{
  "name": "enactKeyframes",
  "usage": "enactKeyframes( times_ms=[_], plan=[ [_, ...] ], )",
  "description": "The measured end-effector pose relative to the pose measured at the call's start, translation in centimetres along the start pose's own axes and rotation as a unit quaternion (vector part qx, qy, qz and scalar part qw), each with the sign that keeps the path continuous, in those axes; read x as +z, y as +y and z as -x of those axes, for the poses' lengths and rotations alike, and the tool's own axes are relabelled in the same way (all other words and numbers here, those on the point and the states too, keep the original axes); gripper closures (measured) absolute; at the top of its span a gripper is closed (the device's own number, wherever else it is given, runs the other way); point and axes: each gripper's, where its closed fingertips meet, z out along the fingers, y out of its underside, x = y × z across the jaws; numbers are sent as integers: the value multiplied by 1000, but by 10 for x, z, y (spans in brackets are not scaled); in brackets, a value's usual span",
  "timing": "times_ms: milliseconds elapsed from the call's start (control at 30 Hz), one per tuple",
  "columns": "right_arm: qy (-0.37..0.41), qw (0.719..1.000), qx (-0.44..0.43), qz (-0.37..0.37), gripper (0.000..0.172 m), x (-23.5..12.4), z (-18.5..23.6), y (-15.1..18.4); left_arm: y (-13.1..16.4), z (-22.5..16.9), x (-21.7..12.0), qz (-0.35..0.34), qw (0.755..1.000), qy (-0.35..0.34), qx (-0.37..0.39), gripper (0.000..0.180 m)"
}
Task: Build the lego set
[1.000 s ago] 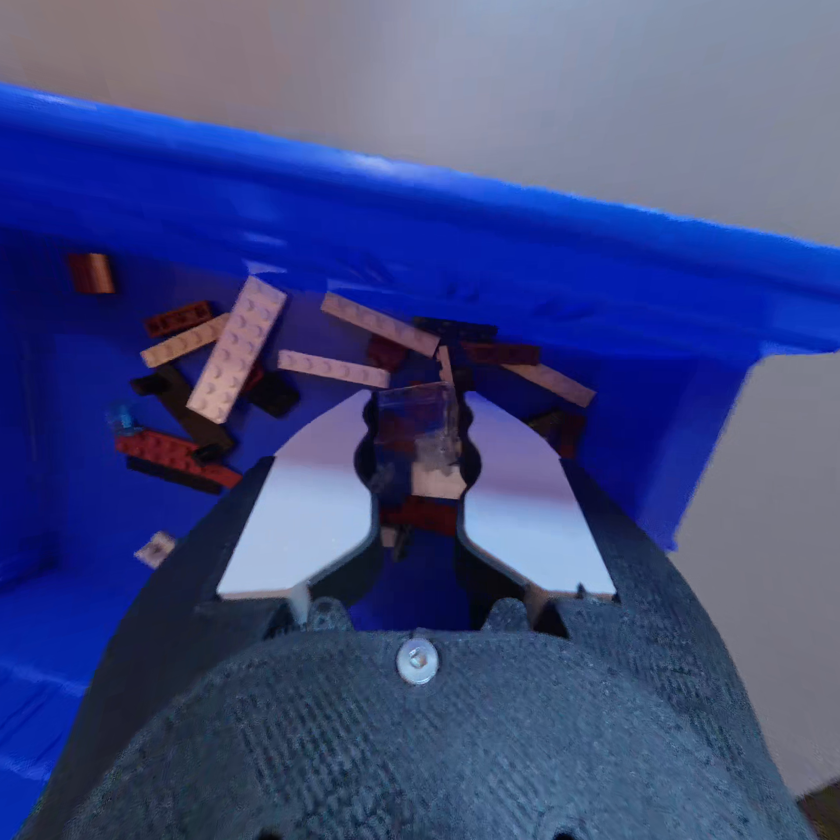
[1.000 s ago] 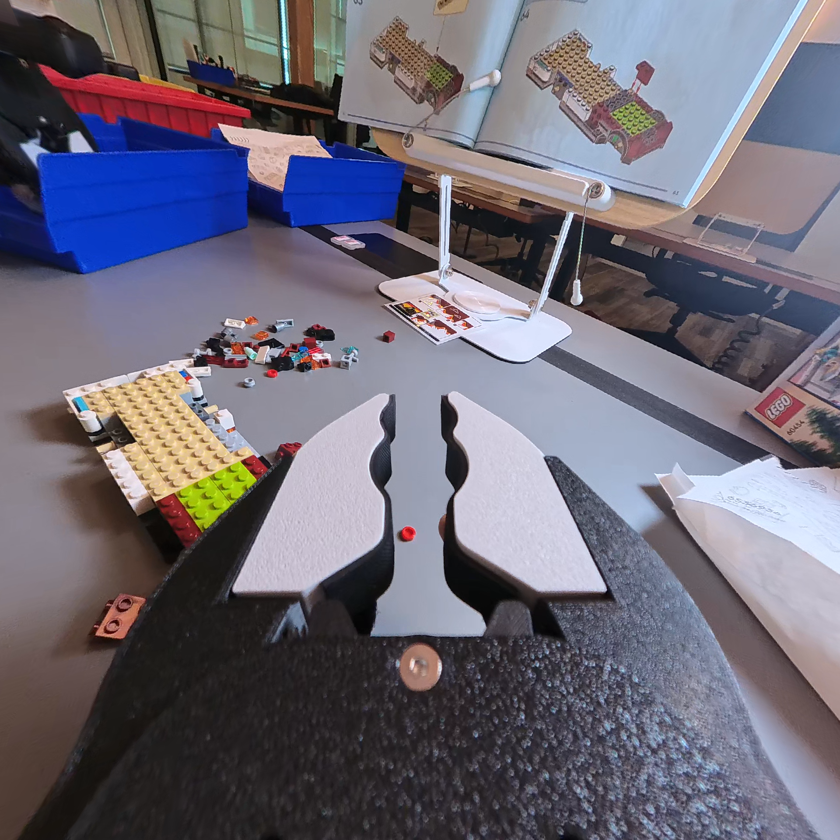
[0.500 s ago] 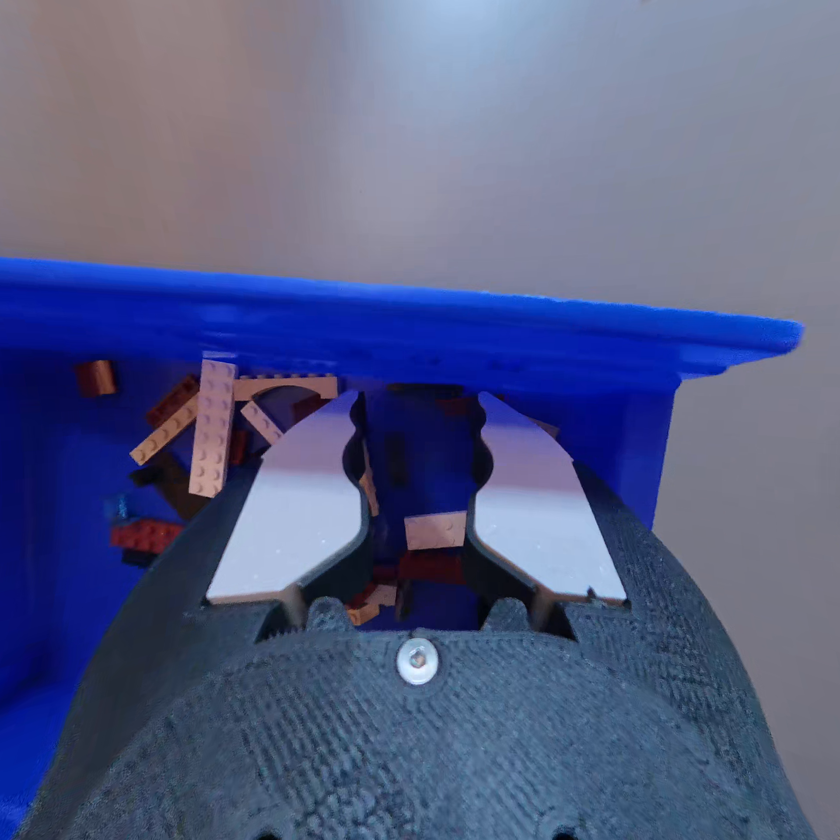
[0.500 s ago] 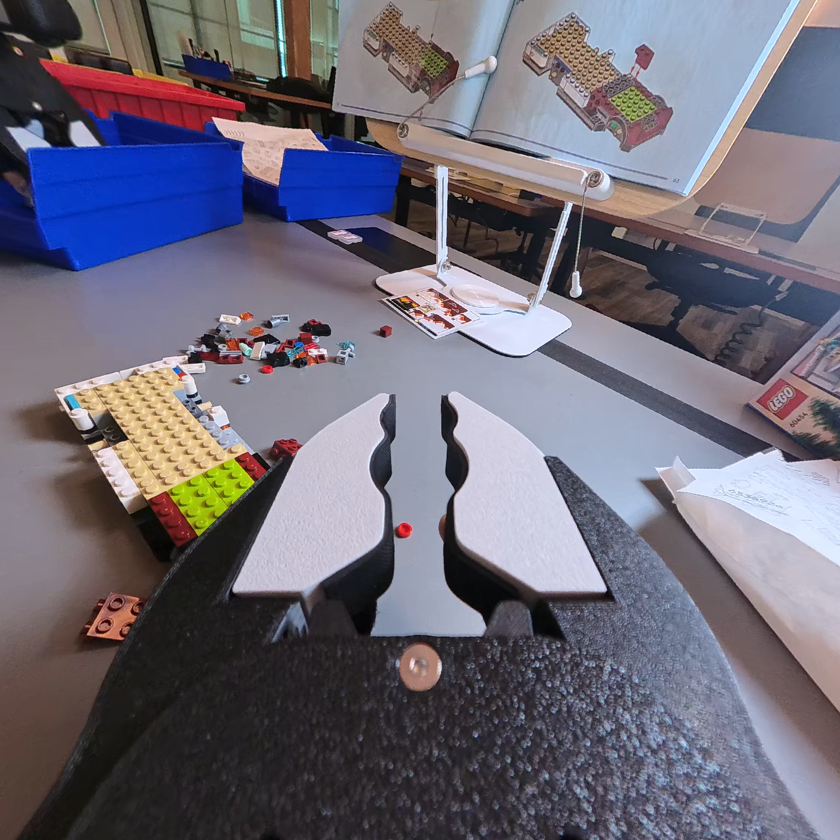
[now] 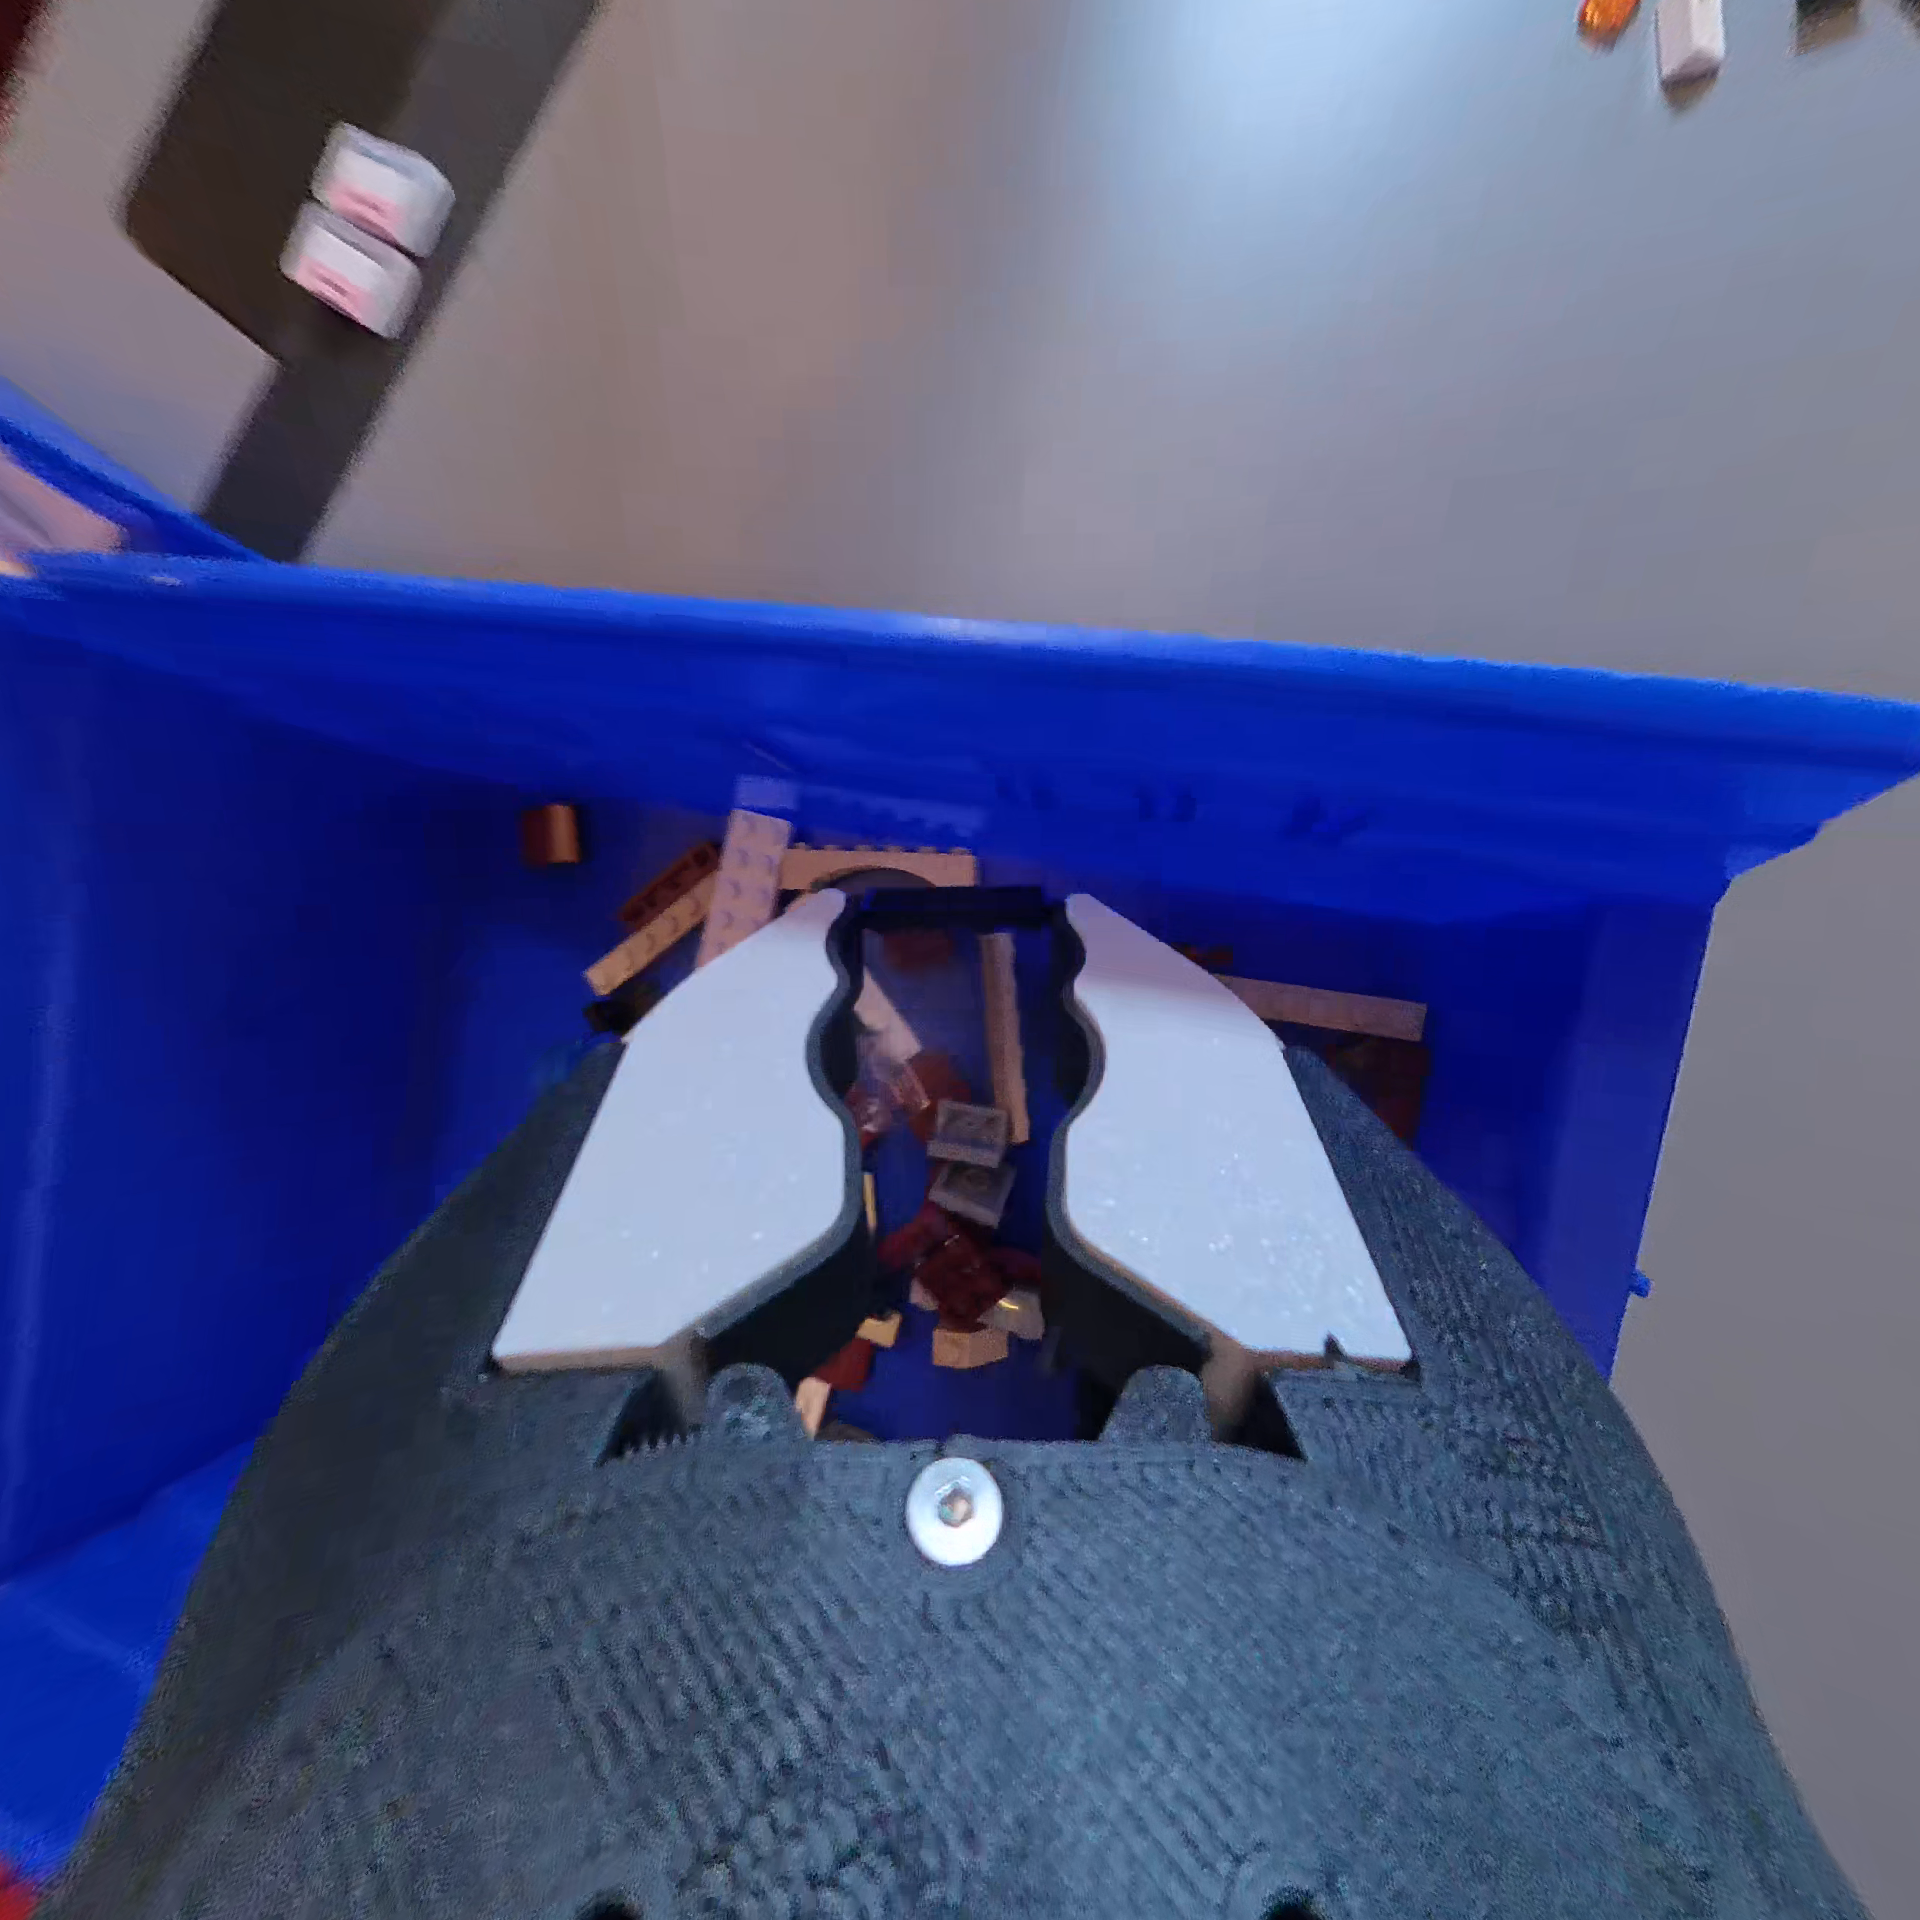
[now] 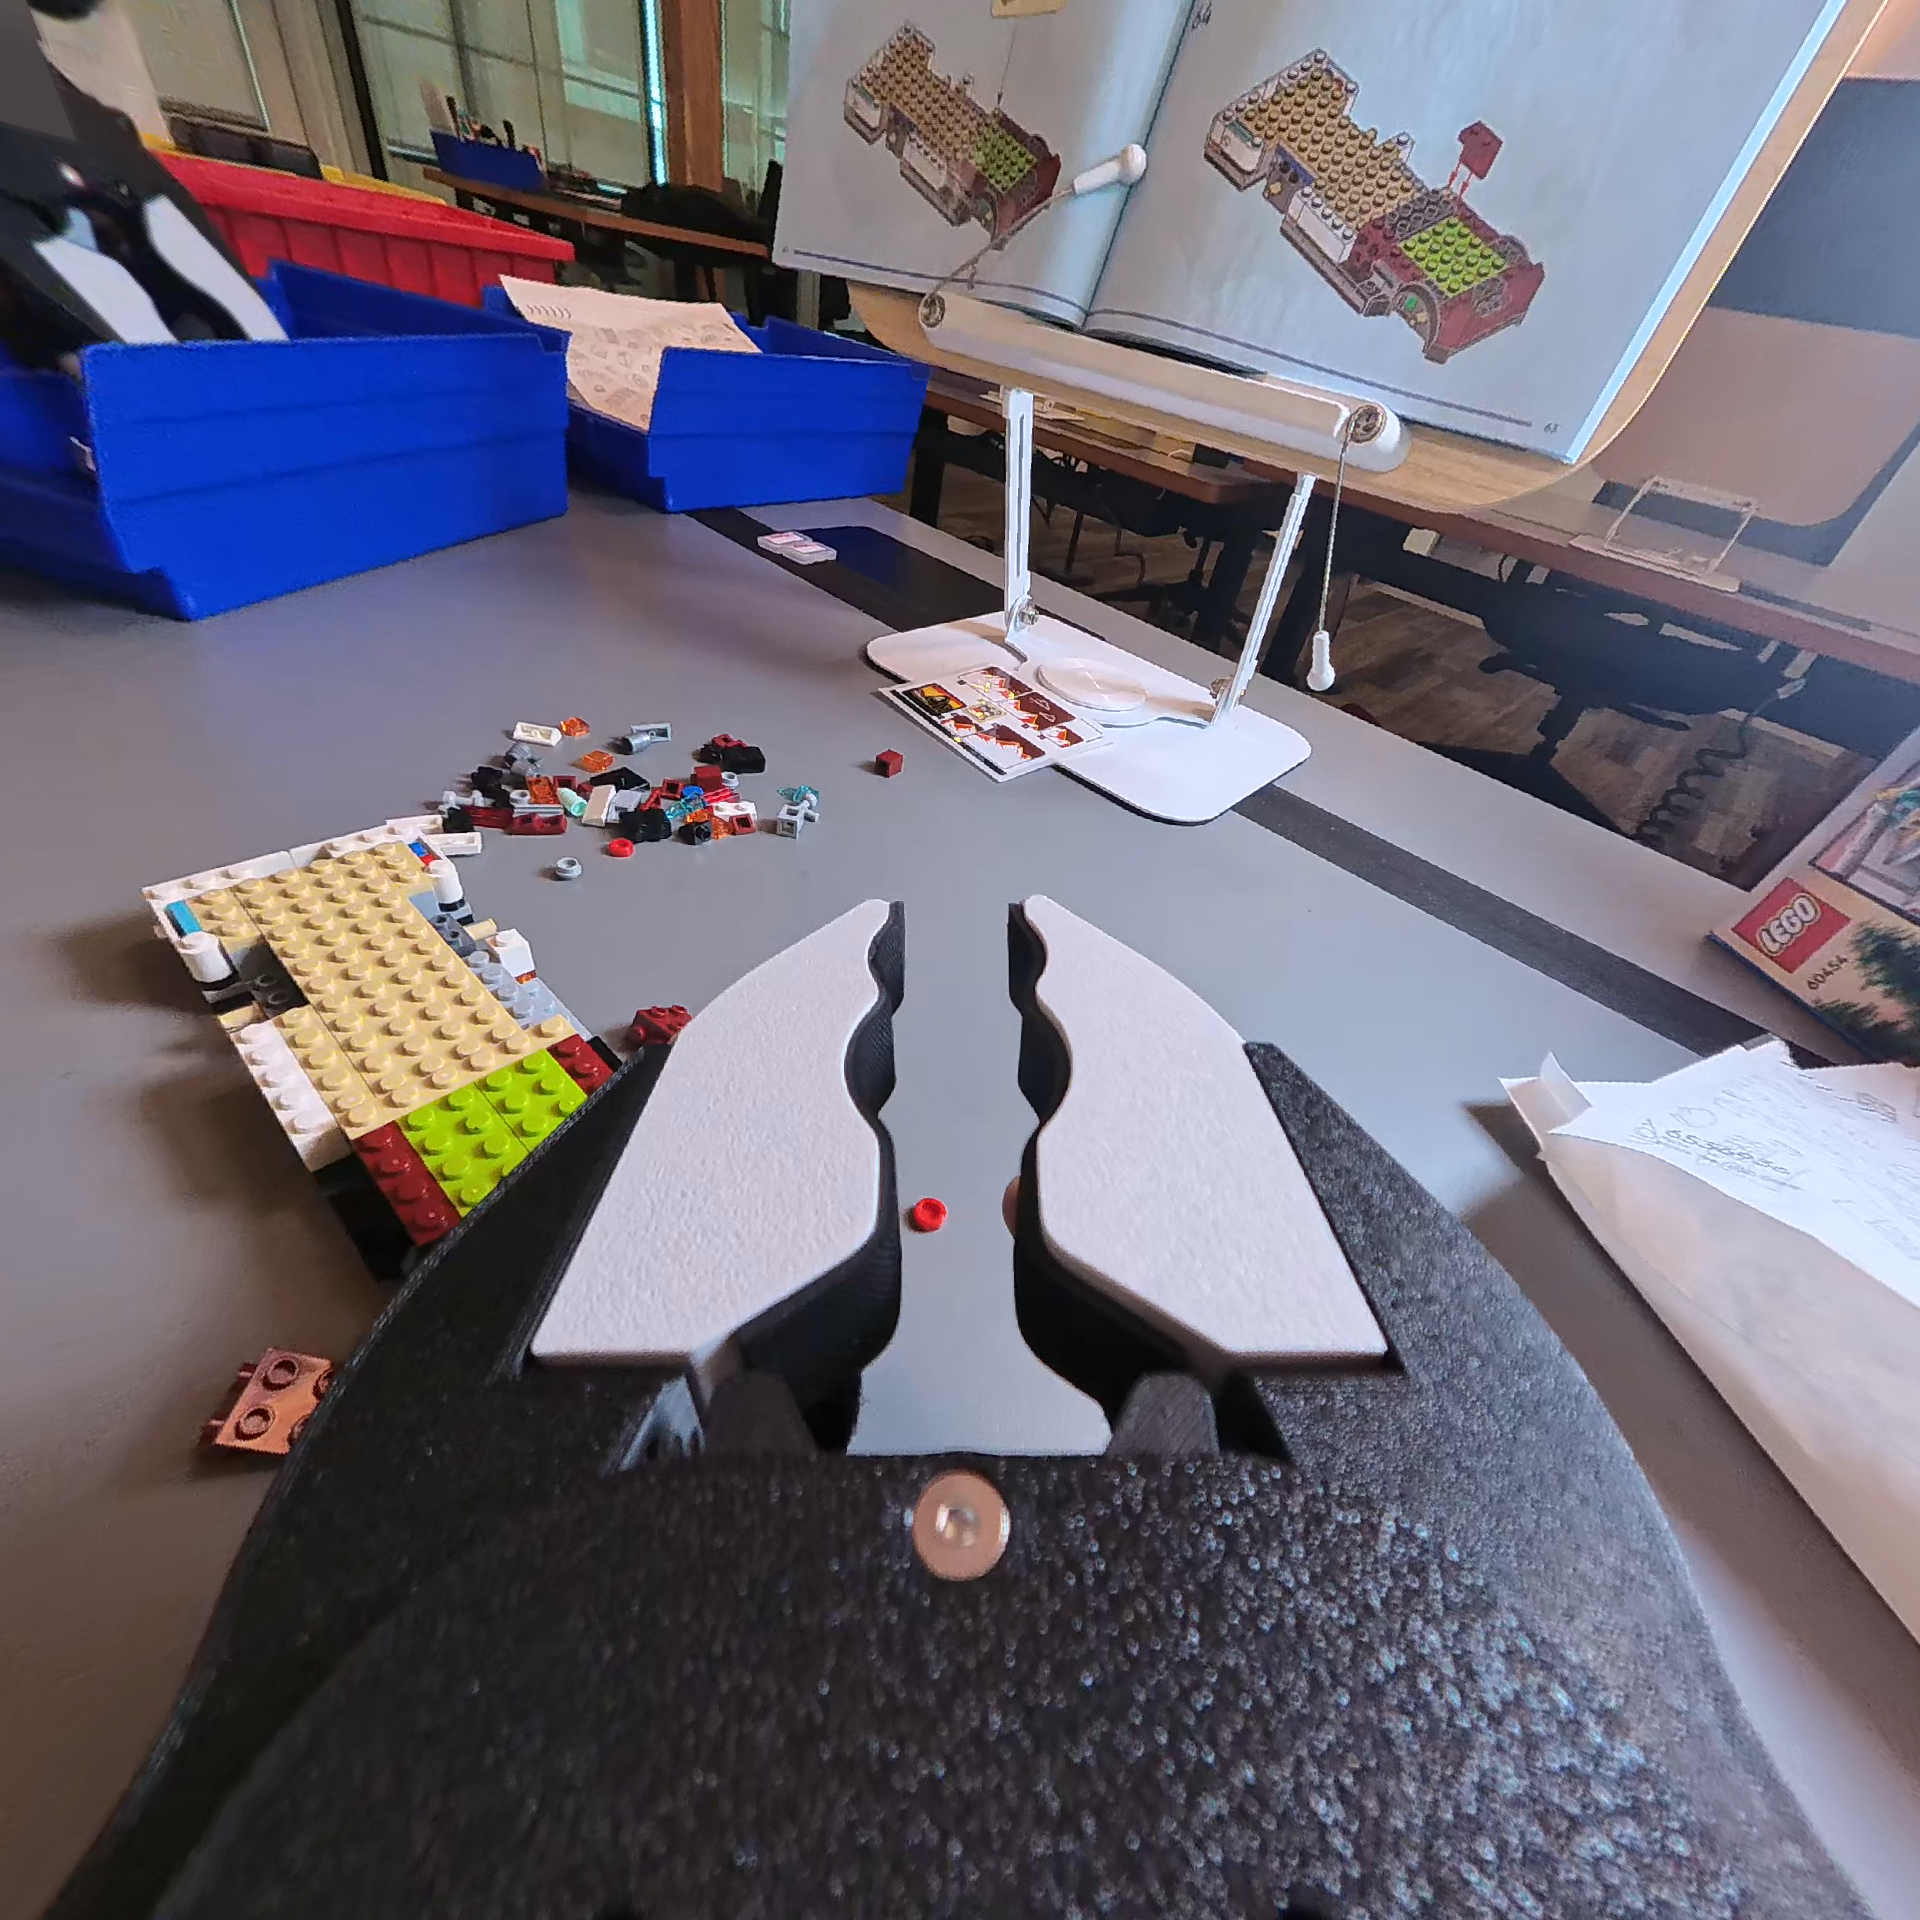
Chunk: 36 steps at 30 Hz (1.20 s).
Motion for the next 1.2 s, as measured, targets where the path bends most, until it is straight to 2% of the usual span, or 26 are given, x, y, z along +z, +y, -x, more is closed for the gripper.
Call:
enactKeyframes(
  times_ms=[100,200,300,367,433,600,733,1033,1133,1200],
  plan=[
    [-5,1000,-1,-5,153,-1,2,-2,-17,7,-25,-44,997,-56,11,146],
    [-12,1000,-14,-12,153,-1,7,-7,-51,-7,-52,-135,989,-63,0,146],
    [-28,998,-44,-20,153,-1,19,-14,-104,-48,-78,-269,962,15,-48,146],
    [-47,996,-72,-28,153,0,32,-23,-139,-82,-91,-344,930,95,-84,146],
    [-70,991,-110,-41,156,1,49,-36,-170,-118,-95,-390,896,178,-116,146],
    [-131,961,-228,-86,160,-1,99,-77,-231,-211,-80,-391,819,380,-177,146],
    [-159,934,-296,-118,160,-7,131,-97,-260,-263,-64,-354,778,474,-209,146],
    [-157,920,-335,-127,166,-13,141,-92,-272,-295,-50,-324,782,490,-206,146],
    [-173,927,-311,-118,167,-13,142,-89,-271,-296,-47,-322,780,493,-211,146],
    [-198,938,-262,-110,167,-13,142,-87,-269,-296,-45,-330,782,487,-206,146]
  ],
)
